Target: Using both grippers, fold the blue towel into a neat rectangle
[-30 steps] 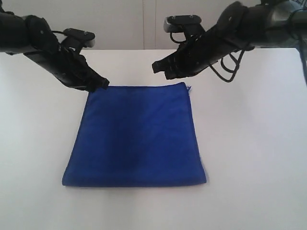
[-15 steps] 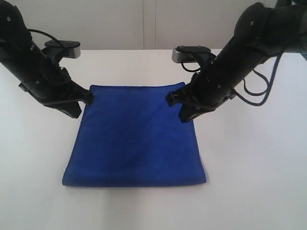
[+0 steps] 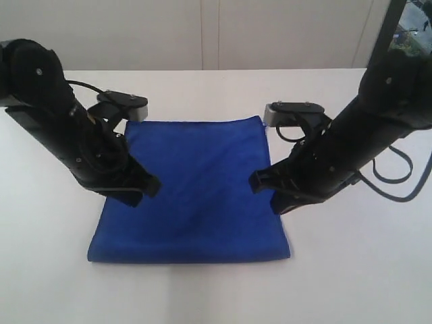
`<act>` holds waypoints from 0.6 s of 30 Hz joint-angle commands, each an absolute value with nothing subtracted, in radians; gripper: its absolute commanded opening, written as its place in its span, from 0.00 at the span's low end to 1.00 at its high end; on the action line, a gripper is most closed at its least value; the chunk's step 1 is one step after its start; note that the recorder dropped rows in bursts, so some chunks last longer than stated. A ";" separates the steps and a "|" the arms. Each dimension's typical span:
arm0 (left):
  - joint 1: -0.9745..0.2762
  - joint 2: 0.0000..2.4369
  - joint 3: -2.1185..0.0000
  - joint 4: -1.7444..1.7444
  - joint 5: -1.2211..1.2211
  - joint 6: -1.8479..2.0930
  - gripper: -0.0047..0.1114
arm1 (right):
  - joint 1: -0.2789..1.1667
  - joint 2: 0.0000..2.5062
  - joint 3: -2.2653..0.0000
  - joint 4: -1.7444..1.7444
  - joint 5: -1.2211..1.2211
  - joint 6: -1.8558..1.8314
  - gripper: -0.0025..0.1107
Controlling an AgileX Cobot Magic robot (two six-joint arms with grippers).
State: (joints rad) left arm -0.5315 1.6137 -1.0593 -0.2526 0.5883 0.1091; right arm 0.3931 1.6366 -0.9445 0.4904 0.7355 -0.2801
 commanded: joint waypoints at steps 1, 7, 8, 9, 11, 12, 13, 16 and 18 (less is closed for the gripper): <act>-0.554 1.646 -1.036 -0.258 0.600 0.111 0.04 | 0.431 1.630 -0.901 0.544 0.687 -0.275 0.02; -0.554 1.653 -0.951 -0.233 0.565 0.111 0.04 | 0.483 1.634 -0.895 0.548 0.675 -0.275 0.02; -0.554 1.653 -0.936 -0.218 0.546 0.109 0.04 | 0.486 1.639 -0.895 0.540 0.670 -0.275 0.02; -0.554 1.653 -0.919 -0.212 0.522 0.109 0.04 | 0.488 1.646 -0.895 0.530 0.665 -0.275 0.02; -0.554 1.653 -0.894 -0.205 0.465 0.109 0.04 | 0.488 1.661 -0.895 0.481 0.655 -0.252 0.02; -0.554 1.653 -0.885 -0.205 0.447 0.109 0.04 | 0.488 1.670 -0.895 0.452 0.650 -0.229 0.02; -0.554 1.653 -0.873 -0.203 0.424 0.108 0.04 | 0.488 1.680 -0.895 0.428 0.648 -0.211 0.02; -0.554 1.653 -0.851 -0.193 0.391 0.108 0.04 | 0.488 1.708 -0.895 0.384 0.643 -0.186 0.02; -0.554 1.653 -0.835 -0.182 0.371 0.110 0.04 | 0.488 1.730 -0.895 0.384 0.639 -0.180 0.02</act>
